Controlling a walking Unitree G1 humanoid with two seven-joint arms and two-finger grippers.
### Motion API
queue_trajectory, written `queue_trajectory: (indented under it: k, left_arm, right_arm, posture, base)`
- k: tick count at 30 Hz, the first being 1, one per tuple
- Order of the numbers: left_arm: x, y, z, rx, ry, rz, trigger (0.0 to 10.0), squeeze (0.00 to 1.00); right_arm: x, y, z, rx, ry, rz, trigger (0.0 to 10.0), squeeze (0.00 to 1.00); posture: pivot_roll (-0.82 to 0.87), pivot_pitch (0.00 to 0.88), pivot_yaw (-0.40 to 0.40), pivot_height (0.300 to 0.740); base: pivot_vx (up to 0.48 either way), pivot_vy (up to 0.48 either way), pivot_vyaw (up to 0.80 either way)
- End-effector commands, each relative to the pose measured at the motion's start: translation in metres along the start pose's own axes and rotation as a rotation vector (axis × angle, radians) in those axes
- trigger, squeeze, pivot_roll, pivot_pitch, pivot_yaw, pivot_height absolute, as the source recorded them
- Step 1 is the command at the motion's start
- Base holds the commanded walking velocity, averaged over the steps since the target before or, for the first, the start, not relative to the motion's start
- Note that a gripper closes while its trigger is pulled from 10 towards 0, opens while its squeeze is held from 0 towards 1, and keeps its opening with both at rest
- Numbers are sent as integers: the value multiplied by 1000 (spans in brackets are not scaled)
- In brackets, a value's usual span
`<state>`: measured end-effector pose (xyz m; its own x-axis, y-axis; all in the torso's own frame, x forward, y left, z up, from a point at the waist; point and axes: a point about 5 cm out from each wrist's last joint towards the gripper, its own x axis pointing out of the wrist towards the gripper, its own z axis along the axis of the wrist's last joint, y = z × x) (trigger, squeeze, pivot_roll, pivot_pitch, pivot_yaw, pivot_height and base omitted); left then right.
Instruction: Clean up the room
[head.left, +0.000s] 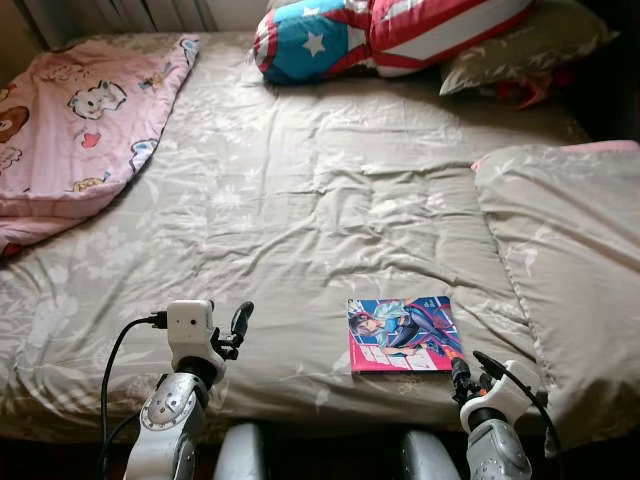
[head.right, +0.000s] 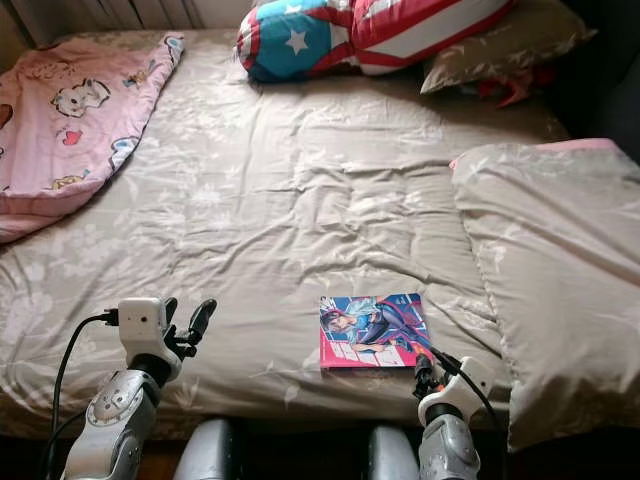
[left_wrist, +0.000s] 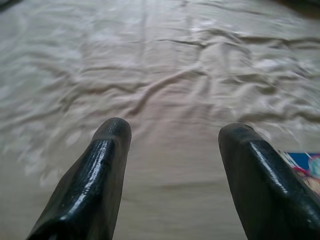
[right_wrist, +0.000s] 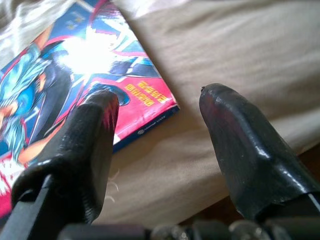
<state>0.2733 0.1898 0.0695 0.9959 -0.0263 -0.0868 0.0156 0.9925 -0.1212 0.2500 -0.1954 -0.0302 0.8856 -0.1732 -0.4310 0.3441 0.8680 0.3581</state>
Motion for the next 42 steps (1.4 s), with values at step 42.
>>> queue_trajectory:
  k: [42]
  left_arm:
    - [-69,17,-154,-8,791,155,10000,0]
  right_arm:
    - [-49,-70,-65,-268,483,-139,10000,0]
  posture:
    - [-74,0,-52,740]
  base:
    - [0,0,0]
